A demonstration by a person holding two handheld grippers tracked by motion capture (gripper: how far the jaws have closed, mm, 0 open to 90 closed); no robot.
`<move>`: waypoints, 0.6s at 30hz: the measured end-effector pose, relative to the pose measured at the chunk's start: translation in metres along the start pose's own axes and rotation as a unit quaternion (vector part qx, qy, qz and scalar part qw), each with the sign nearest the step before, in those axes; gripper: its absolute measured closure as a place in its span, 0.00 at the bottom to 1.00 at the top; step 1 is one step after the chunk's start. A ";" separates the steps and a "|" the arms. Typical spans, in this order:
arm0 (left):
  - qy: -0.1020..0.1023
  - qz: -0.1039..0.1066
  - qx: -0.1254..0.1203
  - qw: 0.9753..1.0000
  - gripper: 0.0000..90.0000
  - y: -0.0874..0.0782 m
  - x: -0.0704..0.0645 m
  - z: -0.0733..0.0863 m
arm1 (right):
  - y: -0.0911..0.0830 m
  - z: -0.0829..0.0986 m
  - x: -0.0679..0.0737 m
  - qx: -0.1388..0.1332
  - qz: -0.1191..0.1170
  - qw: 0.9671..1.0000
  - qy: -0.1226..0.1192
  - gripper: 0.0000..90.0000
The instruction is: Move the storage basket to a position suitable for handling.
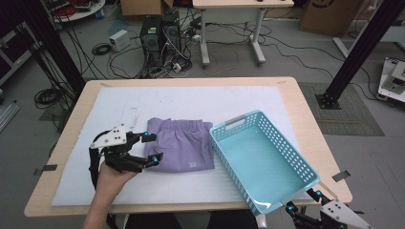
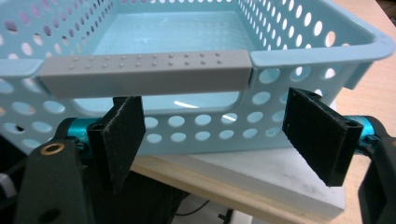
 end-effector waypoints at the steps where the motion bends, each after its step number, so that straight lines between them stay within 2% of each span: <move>1: -0.001 0.000 0.001 1.000 0.31 -0.001 0.000 0.001 | 0.002 0.000 0.000 0.002 0.000 1.000 0.001 0.24; 9: -0.009 -0.003 0.000 1.000 0.31 -0.003 0.003 0.007 | 0.008 -0.002 0.008 0.003 -0.010 0.999 0.031 0.24; 18: -0.010 0.000 0.003 1.000 0.31 0.000 0.003 0.011 | 0.021 -0.011 0.002 0.000 0.010 0.998 0.067 0.24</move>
Point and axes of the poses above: each handheld gripper's, and its own axes: y roughly forward along the jaws, z roughly out of its underside, x roughly to its left, the point moved 10 cm from there along y, roughly forward along the jaws, and after that the axes turned 10 degrees about x, right-handed, at the moved point
